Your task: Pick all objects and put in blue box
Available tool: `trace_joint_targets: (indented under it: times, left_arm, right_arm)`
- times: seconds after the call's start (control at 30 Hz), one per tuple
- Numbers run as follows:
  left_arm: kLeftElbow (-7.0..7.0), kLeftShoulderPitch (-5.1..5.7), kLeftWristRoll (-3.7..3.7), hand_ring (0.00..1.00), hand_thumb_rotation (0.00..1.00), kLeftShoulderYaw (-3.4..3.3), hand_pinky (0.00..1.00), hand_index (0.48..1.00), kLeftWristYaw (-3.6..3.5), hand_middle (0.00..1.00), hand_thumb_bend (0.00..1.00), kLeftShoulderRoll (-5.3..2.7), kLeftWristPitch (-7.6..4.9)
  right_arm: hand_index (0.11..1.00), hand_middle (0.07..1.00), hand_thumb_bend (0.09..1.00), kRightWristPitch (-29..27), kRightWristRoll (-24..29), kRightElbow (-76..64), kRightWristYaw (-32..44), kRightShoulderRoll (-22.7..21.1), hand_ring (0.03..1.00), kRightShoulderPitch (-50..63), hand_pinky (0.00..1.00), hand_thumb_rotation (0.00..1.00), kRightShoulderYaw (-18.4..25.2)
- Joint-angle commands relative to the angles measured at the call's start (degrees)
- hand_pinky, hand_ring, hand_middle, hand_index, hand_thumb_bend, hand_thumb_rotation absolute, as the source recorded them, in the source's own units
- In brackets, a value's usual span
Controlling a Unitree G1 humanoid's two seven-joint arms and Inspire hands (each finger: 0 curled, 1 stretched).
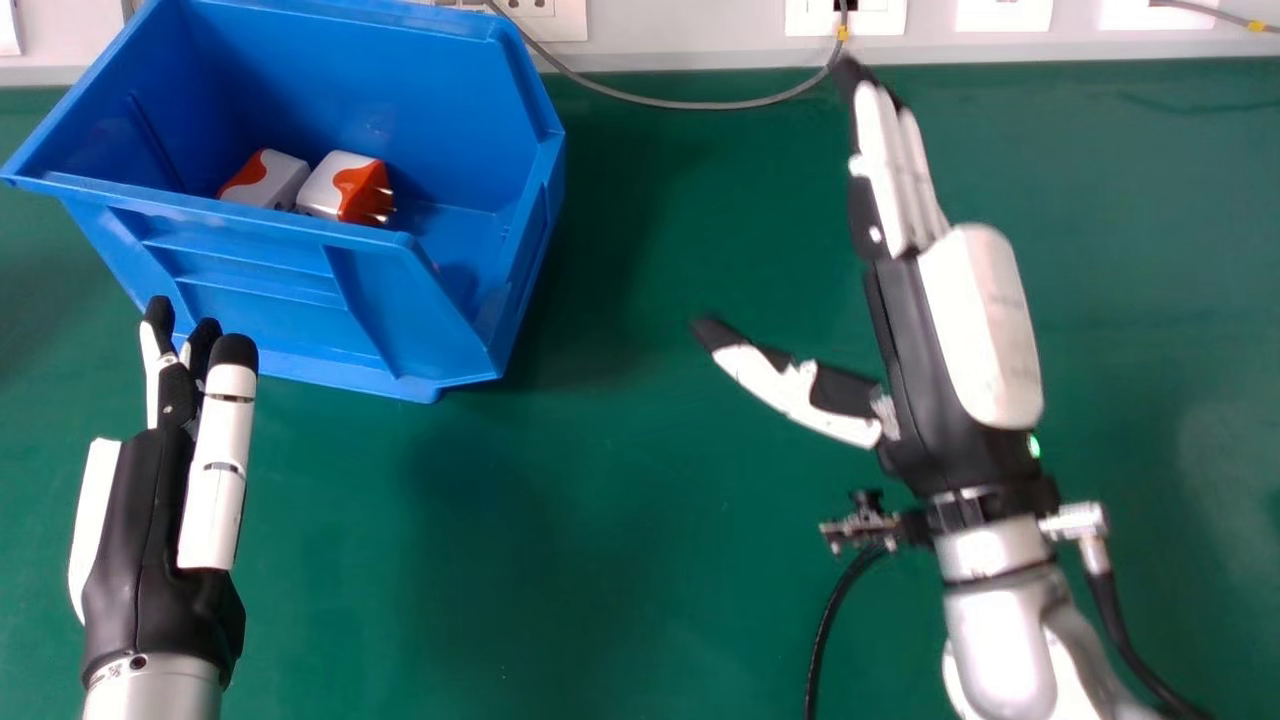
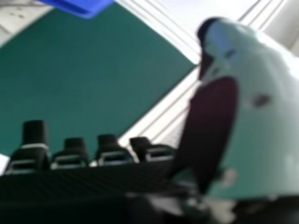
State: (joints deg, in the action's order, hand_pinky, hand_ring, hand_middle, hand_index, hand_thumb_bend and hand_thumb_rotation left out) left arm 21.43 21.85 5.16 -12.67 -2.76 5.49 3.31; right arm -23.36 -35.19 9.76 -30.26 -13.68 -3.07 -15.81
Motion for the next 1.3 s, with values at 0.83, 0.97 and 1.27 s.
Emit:
trace_joint_targets:
  times: [0.83,0.97,1.27]
  left_arm:
    - [1.25,3.85,2.12,1.0,0.91,-1.18,1.0,1.0,-1.85,1.0,0.37,-0.58,-1.84]
    - [1.19,4.37,2.54,1.0,0.9,-1.57,1.0,1.0,-2.02,1.0,0.36,-0.67,-1.93]
    - [-1.31,4.63,4.38,1.0,0.89,-4.0,1.0,1.0,-4.33,1.0,0.33,0.8,-4.59]
  right_arm:
    - [1.0,1.0,0.411,19.15,36.02,-26.18,37.45,-1.56,1.0,18.42,0.99,0.99,11.98]
    - [1.0,1.0,0.418,21.27,37.7,-27.82,40.49,-2.57,1.0,19.74,1.0,1.0,14.13]
    - [1.0,1.0,0.406,22.46,40.38,-28.73,42.93,-1.75,1.0,19.6,1.0,1.0,16.87]
